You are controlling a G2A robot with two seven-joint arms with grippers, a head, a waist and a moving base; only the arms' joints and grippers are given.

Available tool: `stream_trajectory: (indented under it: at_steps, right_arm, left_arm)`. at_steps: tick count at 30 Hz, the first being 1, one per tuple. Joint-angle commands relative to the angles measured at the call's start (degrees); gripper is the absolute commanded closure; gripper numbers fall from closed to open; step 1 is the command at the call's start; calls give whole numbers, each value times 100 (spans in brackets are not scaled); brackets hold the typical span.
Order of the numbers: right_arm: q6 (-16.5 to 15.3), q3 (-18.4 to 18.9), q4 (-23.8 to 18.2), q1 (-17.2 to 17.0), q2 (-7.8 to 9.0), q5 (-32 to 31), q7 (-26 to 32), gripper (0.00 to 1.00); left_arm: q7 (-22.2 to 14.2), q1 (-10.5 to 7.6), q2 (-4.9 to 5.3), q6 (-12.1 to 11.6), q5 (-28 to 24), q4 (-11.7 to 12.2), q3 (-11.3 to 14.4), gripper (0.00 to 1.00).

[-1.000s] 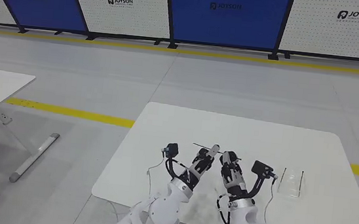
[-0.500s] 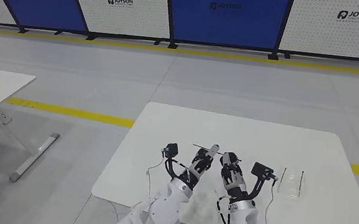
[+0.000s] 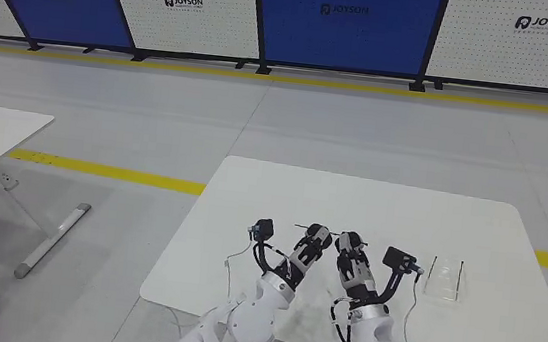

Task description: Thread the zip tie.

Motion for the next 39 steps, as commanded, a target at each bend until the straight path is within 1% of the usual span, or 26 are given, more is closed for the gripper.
stream_trajectory:
  at_steps: [1, 4, 8, 10, 16, 22, 31, 34, 39]
  right_arm:
    - [0, -3, 11, 16, 0, 60, 99, 100]
    - [-2, 19, 9, 36, 2, 166, 209, 100]
    - [-39, 48, -13, 42, 10, 292, 353, 100]
    - [-53, 91, -43, 29, 12, 458, 409, 100]
    - [-81, 161, -91, -4, 34, 471, 486, 100]
    - [-147, 273, -162, -33, 58, 812, 782, 100]
    - [-257, 346, -233, -54, 99, 908, 1012, 100]
    - [-278, 345, -229, -43, 113, 895, 1138, 100]
    - [-305, 365, -229, -32, 130, 946, 1219, 100]
  left_arm:
    - [-19, -8, 1, -48, -14, -9, -4, 100]
    - [-59, 9, 6, -108, -47, -40, -26, 100]
    - [-117, 37, 19, -128, -19, -52, -54, 100]
    - [-148, 51, 25, -124, -3, -53, -67, 100]
    - [-288, 83, 54, -44, 178, -95, -102, 100]
    - [-393, 136, 90, 13, 402, -205, -163, 100]
    - [-548, 203, 124, 42, 437, -351, -221, 100]
    - [-597, 211, 128, 45, 352, -398, -235, 100]
    - [-609, 221, 141, 88, 392, -419, -261, 100]
